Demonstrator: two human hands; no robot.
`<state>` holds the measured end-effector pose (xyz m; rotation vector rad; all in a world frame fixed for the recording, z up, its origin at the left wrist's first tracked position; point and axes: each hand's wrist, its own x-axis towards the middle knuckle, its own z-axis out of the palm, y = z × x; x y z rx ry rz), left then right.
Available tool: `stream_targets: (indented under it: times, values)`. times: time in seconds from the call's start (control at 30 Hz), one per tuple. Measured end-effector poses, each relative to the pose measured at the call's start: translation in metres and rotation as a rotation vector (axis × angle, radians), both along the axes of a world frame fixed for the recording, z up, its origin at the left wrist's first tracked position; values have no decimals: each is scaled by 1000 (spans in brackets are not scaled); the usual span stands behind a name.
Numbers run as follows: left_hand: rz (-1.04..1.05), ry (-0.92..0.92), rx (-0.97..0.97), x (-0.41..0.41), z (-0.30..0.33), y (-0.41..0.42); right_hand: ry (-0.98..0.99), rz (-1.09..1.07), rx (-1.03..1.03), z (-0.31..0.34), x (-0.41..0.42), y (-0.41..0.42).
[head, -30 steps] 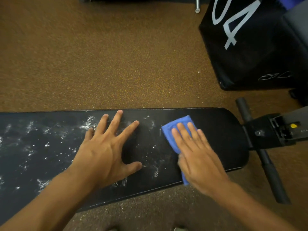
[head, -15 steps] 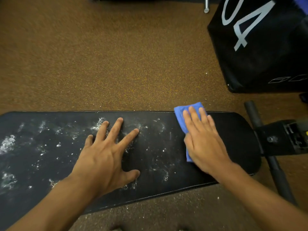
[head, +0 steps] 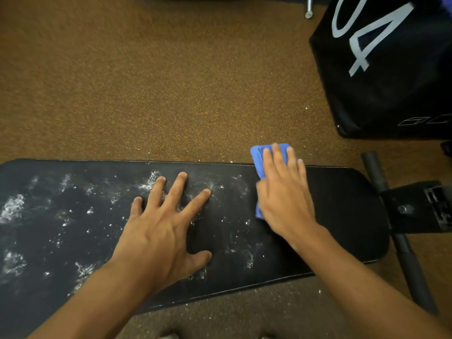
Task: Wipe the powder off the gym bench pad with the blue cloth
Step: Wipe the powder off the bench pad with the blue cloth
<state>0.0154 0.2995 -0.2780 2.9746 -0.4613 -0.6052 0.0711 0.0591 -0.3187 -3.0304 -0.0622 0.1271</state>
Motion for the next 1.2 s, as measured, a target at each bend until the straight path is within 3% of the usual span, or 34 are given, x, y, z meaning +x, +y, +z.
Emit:
stream_targets:
  times: [0.07,0.23,0.43,0.53,0.67,0.77,0.87,1.07,1.13,1.2]
  values:
    - [1,-12,-6,0,-1,0,-28,0,20,-2,0,25]
    - [11,4,-3,0,1,-1,47,289,40,9,-63,1]
    - [-27,19,55,1,4,-2,-6,61,16,2,1,9]
    - [-23,0,50,0,0,-1,4,160,27,2,-11,26]
    - [-21,24,57,1,4,-2,67,337,6,8,-62,-11]
    - [-24,38,61,3,6,-3,38,208,7,5,-43,-28]
    - [-24,52,65,3,4,-3,-12,49,10,1,-8,7]
    - [-6,52,58,4,6,-3,75,330,-6,8,-59,8]
    - [-6,64,53,4,8,-4,77,313,-9,8,-59,-15]
    - [-11,66,55,4,8,-4,48,166,-11,7,-35,-18]
